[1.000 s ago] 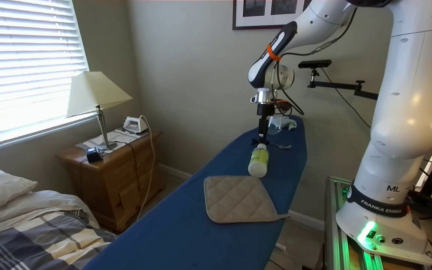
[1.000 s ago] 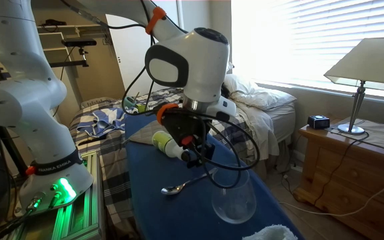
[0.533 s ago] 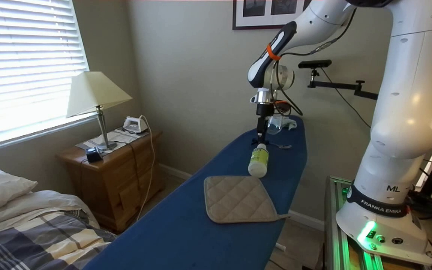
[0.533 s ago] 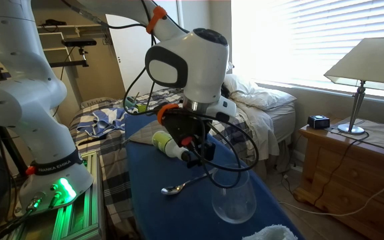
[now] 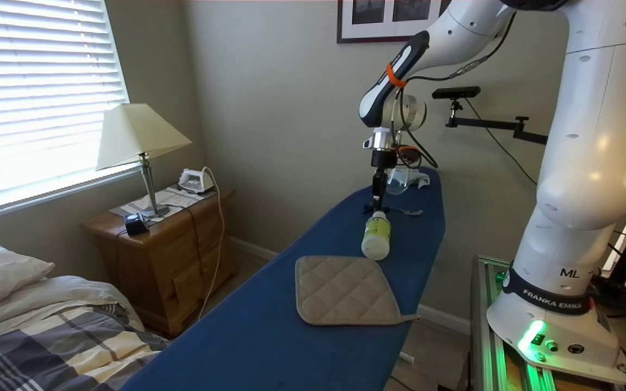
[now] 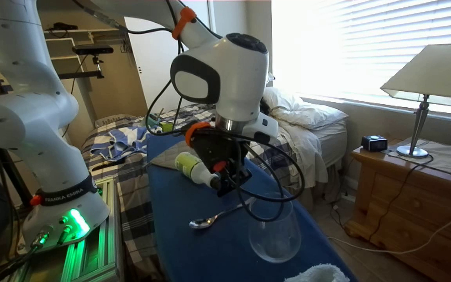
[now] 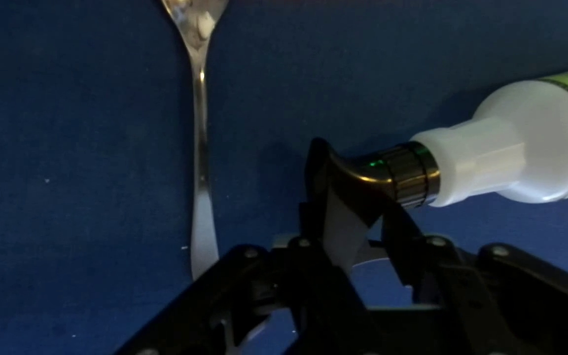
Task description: Put the spray bottle up right
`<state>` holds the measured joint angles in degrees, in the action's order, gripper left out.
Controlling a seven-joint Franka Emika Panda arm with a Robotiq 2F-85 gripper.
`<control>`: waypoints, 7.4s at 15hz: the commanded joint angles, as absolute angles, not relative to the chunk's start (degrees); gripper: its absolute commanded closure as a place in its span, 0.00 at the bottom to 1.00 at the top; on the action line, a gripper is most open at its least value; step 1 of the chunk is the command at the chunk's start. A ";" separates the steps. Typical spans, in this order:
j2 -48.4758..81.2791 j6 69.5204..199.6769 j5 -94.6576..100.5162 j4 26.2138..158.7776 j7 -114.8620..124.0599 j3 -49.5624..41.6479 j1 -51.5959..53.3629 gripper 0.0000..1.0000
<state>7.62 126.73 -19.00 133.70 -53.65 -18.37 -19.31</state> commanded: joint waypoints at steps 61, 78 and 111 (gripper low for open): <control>-1.16 127.73 -16.38 134.38 -47.80 -13.54 -15.40 0.84; -9.61 128.76 1.79 130.74 -39.22 -11.50 -11.20 0.84; -14.74 121.96 5.12 131.60 -32.91 -11.90 -8.72 0.00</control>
